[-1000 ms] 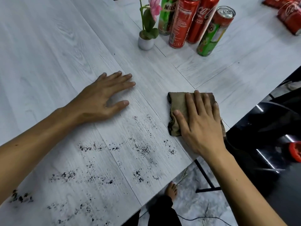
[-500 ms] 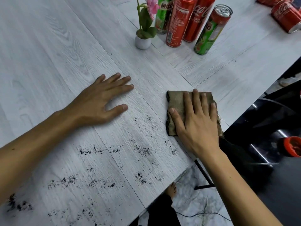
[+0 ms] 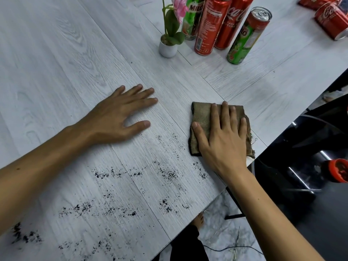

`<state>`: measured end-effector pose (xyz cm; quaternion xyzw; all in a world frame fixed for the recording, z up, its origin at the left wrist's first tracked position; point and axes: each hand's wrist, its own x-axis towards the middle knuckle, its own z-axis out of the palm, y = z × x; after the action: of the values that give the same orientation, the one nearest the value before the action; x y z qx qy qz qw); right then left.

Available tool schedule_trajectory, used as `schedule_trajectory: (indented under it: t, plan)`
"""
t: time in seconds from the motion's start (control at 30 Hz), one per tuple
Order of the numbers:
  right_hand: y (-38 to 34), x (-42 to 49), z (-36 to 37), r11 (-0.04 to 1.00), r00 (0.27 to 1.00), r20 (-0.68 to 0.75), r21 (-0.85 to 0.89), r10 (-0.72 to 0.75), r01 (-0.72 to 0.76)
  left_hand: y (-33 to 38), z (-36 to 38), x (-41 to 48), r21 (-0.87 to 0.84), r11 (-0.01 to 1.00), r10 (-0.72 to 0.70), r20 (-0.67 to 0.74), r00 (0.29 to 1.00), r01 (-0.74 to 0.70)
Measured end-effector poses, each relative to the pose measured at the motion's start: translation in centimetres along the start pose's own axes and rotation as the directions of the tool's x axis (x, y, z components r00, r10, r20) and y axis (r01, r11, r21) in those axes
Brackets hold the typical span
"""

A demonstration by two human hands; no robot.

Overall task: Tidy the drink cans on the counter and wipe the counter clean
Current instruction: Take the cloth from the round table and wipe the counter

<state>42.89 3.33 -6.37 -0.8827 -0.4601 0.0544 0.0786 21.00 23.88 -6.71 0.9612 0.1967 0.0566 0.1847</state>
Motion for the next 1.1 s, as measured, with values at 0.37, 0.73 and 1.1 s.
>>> schedule_trajectory:
  t: [0.37, 0.73, 1.1]
  plan:
    - [-4.4, 1.5, 0.4, 0.999, 0.999, 0.036, 0.052, -0.012, 0.011, -1.0, -0.4, 0.1, 0.0, 0.999, 0.038, 0.023, 0.999, -0.038]
    - [-7.3, 1.0, 1.2, 0.994, 0.995, 0.011, 0.055, -0.095, 0.094, -1.3, -0.6, -0.1, -0.024, 0.999, 0.045, 0.004, 0.999, -0.045]
    - [-9.7, -3.9, 1.9, 0.954, 0.955, 0.028, 0.05, -0.297, 0.295, -1.6, -1.0, -2.1, -0.039, 0.999, 0.002, -0.021, 1.0, -0.003]
